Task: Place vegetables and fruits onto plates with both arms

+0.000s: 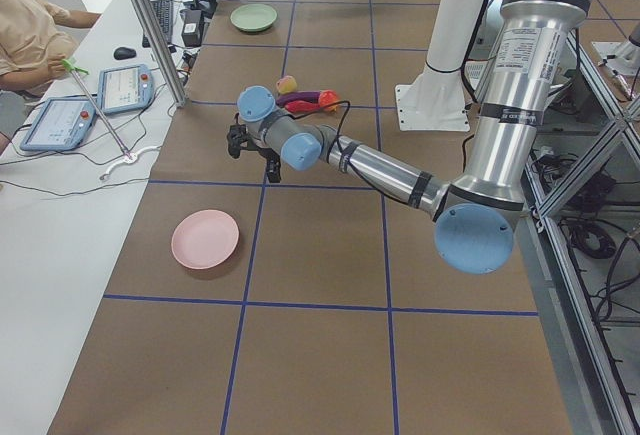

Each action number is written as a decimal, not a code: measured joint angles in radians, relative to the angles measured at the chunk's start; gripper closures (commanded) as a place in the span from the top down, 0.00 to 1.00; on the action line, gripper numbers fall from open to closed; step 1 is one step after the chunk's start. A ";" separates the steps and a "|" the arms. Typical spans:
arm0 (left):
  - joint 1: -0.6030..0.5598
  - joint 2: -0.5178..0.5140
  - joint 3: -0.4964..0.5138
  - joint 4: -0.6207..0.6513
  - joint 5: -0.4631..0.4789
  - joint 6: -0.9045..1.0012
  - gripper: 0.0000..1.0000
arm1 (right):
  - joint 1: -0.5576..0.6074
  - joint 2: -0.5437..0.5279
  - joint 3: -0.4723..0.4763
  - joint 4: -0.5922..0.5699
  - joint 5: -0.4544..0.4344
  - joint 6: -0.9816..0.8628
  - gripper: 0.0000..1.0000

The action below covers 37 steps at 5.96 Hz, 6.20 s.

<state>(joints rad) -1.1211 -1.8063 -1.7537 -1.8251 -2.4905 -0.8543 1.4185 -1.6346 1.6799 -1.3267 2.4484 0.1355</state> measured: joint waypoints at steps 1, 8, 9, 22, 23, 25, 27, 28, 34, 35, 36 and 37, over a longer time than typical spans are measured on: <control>0.068 -0.073 0.007 0.003 0.051 -0.099 1.00 | -0.003 0.001 -0.002 0.003 0.004 0.001 1.00; 0.507 -0.589 0.415 0.000 0.434 -0.304 0.93 | -0.031 0.016 0.010 0.006 0.004 0.022 1.00; 0.521 -0.603 0.438 -0.002 0.444 -0.303 0.92 | -0.032 0.016 0.010 0.007 0.003 0.022 1.00; 0.200 -0.434 0.486 -0.063 0.391 -0.035 0.00 | -0.243 0.250 -0.002 0.007 -0.027 0.382 1.00; 0.115 -0.381 0.500 -0.063 0.368 0.062 0.00 | -0.311 0.315 0.007 0.008 -0.056 0.534 1.00; -0.022 -0.335 0.620 -0.059 0.359 0.273 0.00 | -0.467 0.431 0.034 0.009 -0.170 0.818 1.00; -0.079 -0.330 0.740 -0.060 0.363 0.394 0.64 | -0.611 0.536 0.033 0.014 -0.313 1.029 1.00; -0.083 -0.330 0.770 -0.062 0.365 0.413 0.82 | -0.668 0.569 0.027 0.015 -0.392 1.104 1.00; -0.079 -0.325 0.771 -0.075 0.366 0.417 0.99 | -0.866 0.716 -0.155 0.145 -0.828 1.590 1.00; -0.078 -0.324 0.770 -0.075 0.366 0.414 0.99 | -0.883 0.724 -0.166 0.151 -0.875 1.602 1.00; -0.077 -0.324 0.770 -0.075 0.367 0.411 0.99 | -0.892 0.737 -0.189 0.153 -0.913 1.601 1.00; -0.077 -0.324 0.770 -0.074 0.367 0.410 0.99 | -0.894 0.746 -0.213 0.154 -0.929 1.594 1.00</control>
<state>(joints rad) -1.1982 -2.1307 -0.9832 -1.8994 -2.1232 -0.4444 0.5241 -0.8882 1.4670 -1.1724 1.5191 1.7295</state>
